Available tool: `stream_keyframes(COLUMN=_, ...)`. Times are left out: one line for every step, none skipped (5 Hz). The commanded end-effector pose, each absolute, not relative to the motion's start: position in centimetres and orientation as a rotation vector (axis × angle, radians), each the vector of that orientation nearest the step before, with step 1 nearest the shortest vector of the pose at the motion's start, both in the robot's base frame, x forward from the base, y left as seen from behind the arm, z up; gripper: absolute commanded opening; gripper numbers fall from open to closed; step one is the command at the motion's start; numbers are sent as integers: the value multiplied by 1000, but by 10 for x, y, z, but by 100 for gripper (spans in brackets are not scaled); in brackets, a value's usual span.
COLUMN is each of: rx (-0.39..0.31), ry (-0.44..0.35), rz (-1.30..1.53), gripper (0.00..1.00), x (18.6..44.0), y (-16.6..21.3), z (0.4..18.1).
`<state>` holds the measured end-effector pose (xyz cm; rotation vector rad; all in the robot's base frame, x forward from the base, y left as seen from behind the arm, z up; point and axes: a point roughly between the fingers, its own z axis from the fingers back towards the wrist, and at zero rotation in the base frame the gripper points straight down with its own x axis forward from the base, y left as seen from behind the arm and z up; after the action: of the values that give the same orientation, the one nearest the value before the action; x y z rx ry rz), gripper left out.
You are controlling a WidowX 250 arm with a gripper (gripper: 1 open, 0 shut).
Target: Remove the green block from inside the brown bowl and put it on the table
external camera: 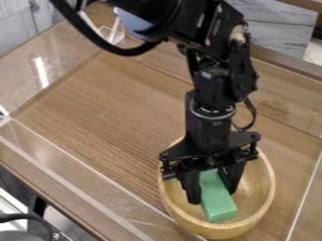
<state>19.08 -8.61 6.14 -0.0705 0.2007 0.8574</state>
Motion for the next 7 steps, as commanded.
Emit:
stream_keyframes(rx=-135, ry=144, rz=879, gripper=0, x=202, y=-83, z=83)
stream_keyframes(rx=-152, ry=141, rz=901, gripper=0, x=201, y=-76, z=88)
stream_keyframes(rx=-174, ry=141, rz=933, gripper=0, x=199, y=-65, z=95)
stream_keyframes(rx=-193, ry=134, rz=999, gripper=0, x=200, y=-40, z=104)
stream_keyframes(rx=-221, ry=124, rz=1066, gripper=0, x=204, y=-7, z=114)
stream_keyframes(rx=-231, ry=120, rz=1071, gripper=0, x=206, y=23, z=119)
stream_keyframes(rx=-249, ry=111, rz=1037, gripper=0, x=211, y=34, z=122)
